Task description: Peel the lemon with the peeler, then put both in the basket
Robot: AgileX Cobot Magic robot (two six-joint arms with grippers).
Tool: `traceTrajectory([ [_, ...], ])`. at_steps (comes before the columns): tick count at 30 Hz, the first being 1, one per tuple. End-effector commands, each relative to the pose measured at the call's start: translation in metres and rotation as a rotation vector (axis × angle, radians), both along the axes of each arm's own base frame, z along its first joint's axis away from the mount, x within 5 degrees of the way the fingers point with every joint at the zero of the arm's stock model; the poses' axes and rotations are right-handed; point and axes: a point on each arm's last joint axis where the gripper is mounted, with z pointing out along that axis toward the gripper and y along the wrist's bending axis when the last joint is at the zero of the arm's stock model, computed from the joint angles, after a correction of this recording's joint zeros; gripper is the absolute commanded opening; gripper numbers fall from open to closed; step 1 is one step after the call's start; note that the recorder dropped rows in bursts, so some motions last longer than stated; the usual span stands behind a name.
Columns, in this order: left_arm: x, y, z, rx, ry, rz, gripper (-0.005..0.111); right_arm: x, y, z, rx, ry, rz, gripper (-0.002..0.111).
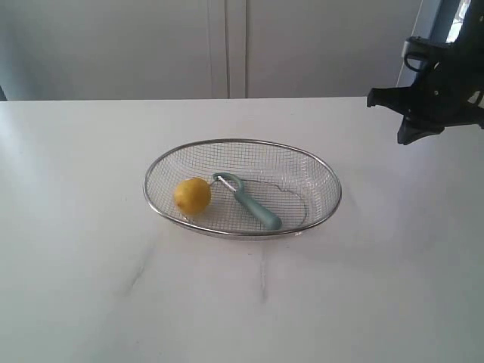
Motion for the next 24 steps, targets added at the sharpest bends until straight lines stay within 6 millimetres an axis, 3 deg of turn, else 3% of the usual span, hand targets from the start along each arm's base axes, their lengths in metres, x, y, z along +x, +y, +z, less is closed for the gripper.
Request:
traceTrajectory([
  [1,0.003,0.0,-0.022,-0.012,-0.064,0.013,0.0,0.001,-0.002,0.006,-0.005,-0.026,-0.003,0.0],
  [13,0.009,0.003,-0.096,-0.032,-0.178,0.07,0.0,0.001,-0.003,0.006,-0.005,-0.03,-0.003,0.0],
  [24,-0.003,0.006,-0.145,-0.05,-0.284,0.093,0.0,0.001,-0.002,0.007,-0.004,-0.032,-0.004,0.0],
])
